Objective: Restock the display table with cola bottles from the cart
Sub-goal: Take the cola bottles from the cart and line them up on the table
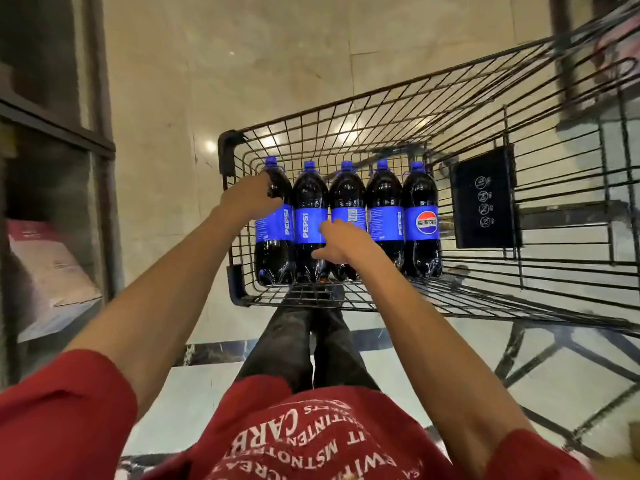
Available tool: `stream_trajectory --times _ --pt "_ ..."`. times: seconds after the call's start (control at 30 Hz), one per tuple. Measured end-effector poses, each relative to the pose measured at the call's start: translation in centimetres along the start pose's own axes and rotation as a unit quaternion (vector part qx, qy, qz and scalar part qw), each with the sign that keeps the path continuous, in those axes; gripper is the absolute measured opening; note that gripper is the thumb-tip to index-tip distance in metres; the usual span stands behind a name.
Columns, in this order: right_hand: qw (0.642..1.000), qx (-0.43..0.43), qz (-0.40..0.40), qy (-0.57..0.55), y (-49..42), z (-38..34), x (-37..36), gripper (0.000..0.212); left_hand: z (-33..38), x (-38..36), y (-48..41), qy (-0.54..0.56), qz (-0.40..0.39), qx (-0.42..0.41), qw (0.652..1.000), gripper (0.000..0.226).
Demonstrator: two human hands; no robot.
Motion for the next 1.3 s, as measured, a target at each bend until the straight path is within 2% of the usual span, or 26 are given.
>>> stream_trajectory --times 0.17,0.27,0.43,0.6,0.83,0.97,1.13,1.3 --pt "0.999 -0.01 0.017 -0.051 -3.0 -1.9 -2.1 0.069 -2.0 -2.4 -4.4 0.103 0.064 0.035 0.992 0.068" --pt "0.996 -0.008 0.027 -0.079 -5.1 -3.2 -3.5 0.072 -3.2 -3.9 -7.2 0.12 0.077 0.046 0.989 0.074" --pt "0.985 -0.017 -0.006 -0.17 -8.3 -4.7 -5.7 0.073 -4.9 -5.4 -10.4 0.071 0.076 0.058 0.993 0.09" --pt "0.957 -0.034 -0.036 -0.286 -10.4 -5.7 -8.5 0.067 -6.3 -5.5 -12.7 0.039 0.042 0.069 0.996 0.083" --pt "0.907 -0.074 -0.054 -0.41 -10.9 -6.9 -11.1 0.083 -6.4 -5.4 -13.9 -0.015 -0.021 0.1 0.995 0.098" --pt "0.898 -0.093 -0.033 -0.43 -11.0 -7.2 -11.5 0.085 -6.6 -4.8 -15.2 -0.063 -0.084 0.121 0.987 0.112" --pt "0.901 -0.116 -0.014 -0.417 -11.1 -8.1 -11.4 0.088 -5.1 -5.6 -14.8 -0.062 -0.038 0.155 0.985 0.123" --pt "0.888 -0.117 -0.002 -0.445 -11.3 -8.2 -11.9 0.092 -4.4 -6.2 -13.9 0.013 0.0 0.159 0.987 0.103"
Point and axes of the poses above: each hand's wrist, its own y-axis away from the middle knuckle, its own x-axis out of the back of the hand, z = x × y, the point moved 1 cm from there along -y, towards the middle knuckle, and after that the axes turned 13 degrees about -x, right-handed, at the moved point
